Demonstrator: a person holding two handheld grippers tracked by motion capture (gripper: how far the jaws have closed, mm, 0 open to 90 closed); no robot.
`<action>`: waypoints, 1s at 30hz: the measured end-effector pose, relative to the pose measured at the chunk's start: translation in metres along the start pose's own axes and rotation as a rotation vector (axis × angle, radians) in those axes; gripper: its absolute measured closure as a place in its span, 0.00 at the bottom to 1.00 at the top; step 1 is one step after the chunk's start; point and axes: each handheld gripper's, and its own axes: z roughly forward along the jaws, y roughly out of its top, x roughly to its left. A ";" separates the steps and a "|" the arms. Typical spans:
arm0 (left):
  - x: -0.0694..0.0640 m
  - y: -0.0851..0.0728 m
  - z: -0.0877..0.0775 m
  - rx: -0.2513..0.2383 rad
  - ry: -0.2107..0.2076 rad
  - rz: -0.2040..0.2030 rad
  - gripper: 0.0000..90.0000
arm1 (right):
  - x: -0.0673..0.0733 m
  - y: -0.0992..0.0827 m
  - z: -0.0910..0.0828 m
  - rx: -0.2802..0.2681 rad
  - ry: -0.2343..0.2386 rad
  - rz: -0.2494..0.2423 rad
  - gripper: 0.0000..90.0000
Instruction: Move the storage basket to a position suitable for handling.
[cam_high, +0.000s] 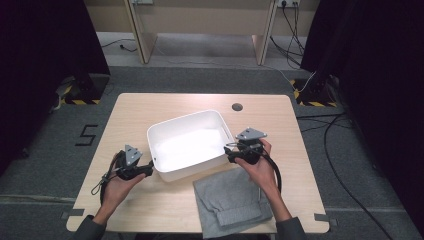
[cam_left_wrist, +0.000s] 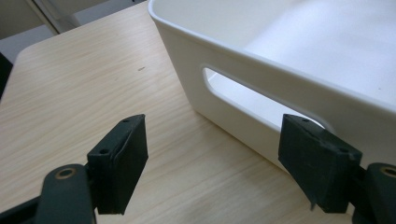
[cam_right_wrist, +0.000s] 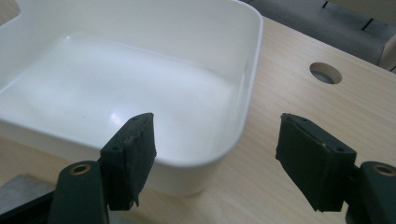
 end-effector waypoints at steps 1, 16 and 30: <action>-0.002 0.002 0.002 0.002 -0.002 0.007 0.26 | -0.001 0.002 0.004 0.009 -0.001 -0.001 0.32; -0.018 0.026 0.030 0.008 -0.030 0.021 0.27 | -0.016 -0.016 0.000 0.059 -0.083 0.055 0.44; -0.021 0.037 0.048 0.014 -0.055 -0.021 0.33 | -0.015 -0.032 -0.021 0.030 -0.100 0.085 0.43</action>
